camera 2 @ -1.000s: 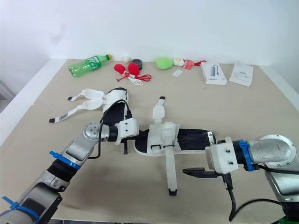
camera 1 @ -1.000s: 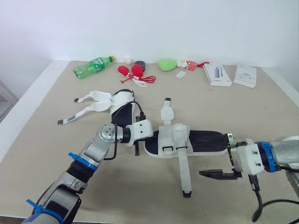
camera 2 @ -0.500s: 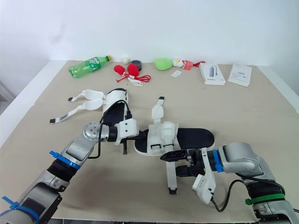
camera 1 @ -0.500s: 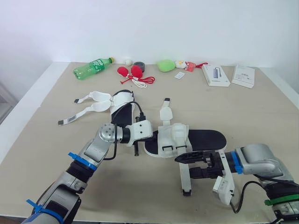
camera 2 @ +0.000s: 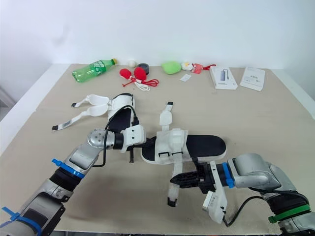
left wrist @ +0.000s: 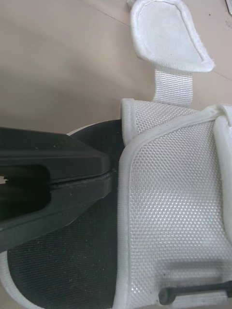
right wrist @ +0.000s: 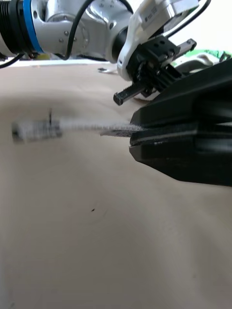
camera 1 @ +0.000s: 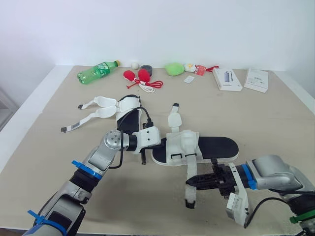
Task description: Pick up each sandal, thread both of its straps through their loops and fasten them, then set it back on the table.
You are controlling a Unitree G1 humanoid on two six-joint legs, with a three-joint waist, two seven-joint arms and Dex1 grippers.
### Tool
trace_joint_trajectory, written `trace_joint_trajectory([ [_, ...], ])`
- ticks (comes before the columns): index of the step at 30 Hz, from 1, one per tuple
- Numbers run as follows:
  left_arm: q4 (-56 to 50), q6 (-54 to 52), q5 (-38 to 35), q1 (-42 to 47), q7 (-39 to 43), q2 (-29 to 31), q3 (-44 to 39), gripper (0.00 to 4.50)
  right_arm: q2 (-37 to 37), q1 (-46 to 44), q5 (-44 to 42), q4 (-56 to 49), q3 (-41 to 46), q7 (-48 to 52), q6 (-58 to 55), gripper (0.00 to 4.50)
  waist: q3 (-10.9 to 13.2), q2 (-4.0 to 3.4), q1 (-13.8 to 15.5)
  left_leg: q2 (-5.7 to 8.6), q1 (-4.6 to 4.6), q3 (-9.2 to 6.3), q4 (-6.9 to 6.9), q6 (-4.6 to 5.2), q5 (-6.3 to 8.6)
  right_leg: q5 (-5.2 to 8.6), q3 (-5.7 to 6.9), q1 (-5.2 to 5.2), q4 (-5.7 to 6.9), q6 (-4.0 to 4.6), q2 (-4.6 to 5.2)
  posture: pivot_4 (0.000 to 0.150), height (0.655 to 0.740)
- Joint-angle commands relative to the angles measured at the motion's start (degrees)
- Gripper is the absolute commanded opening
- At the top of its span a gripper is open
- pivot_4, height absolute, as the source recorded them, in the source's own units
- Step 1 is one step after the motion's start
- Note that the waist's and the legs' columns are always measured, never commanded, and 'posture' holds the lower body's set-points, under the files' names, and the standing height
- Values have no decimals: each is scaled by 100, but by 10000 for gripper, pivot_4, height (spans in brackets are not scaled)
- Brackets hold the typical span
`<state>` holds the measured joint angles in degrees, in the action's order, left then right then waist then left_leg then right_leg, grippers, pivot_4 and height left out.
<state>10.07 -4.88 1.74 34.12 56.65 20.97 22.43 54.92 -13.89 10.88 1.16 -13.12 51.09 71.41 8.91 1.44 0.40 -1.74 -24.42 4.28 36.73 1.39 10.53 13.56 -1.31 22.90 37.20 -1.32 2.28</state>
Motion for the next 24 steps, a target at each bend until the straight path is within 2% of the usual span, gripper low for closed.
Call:
trace_joint_trajectory([
  [1, 44, -24, 75, -53, 55, -2, 106, 0, 172, 74, -496, -205, -114, -209, -295, 538, 0, 0, 0, 1, 0, 1, 0, 0, 0, 1, -1, 0, 0, -1, 0, 1500, 7400],
  [4, 74, -6, 80, -41, 66, -3, 113, 0, 378, 414, -1726, -553, -414, -85, -1357, 538, 0, 2, 0, 2, 0, 2, -4, 1, 1, 1, -3, 0, 0, -2, 3, 1500, 7400],
  [7, 104, 15, 84, -33, 71, -6, 113, 0, 501, 686, -3207, -1239, -427, -9, -3046, 538, 0, 2, 1, 0, 2, 4, -6, 2, 1, 1, -8, -1, 0, 0, 15, 1500, 7400],
  [11, 143, 40, 88, -16, 74, -28, 123, 0, 486, 460, -4972, -1984, -204, -330, -5738, 538, -1, 2, -1, -5, 6, 4, -3, 2, 1, -7, -9, -5, 0, 2, 15, 1500, 7400],
  [13, 165, 57, 95, 2, 77, -54, 133, 0, 426, 156, -5637, -1941, -111, -461, -6969, 538, -1, 3, 0, -9, 8, 6, 0, 2, 0, -6, -6, -8, 0, -4, 15, 1500, 7400],
  [20, 186, 84, 108, 24, 86, -86, 121, 0, -246, -888, -6124, -1187, 420, -732, -9123, 538, -2, 5, 2, -7, -5, 9, -3, 2, 1, -4, -1, 5, -2, -1, 18, 1500, 7400],
  [24, 148, 83, 119, -5, 83, -74, 109, 0, -479, -1255, -5519, -730, 456, -454, -9414, 538, -2, 5, 15, -1, -26, 8, -2, 5, 1, -3, 4, 23, -3, -5, 8, 1500, 7400],
])
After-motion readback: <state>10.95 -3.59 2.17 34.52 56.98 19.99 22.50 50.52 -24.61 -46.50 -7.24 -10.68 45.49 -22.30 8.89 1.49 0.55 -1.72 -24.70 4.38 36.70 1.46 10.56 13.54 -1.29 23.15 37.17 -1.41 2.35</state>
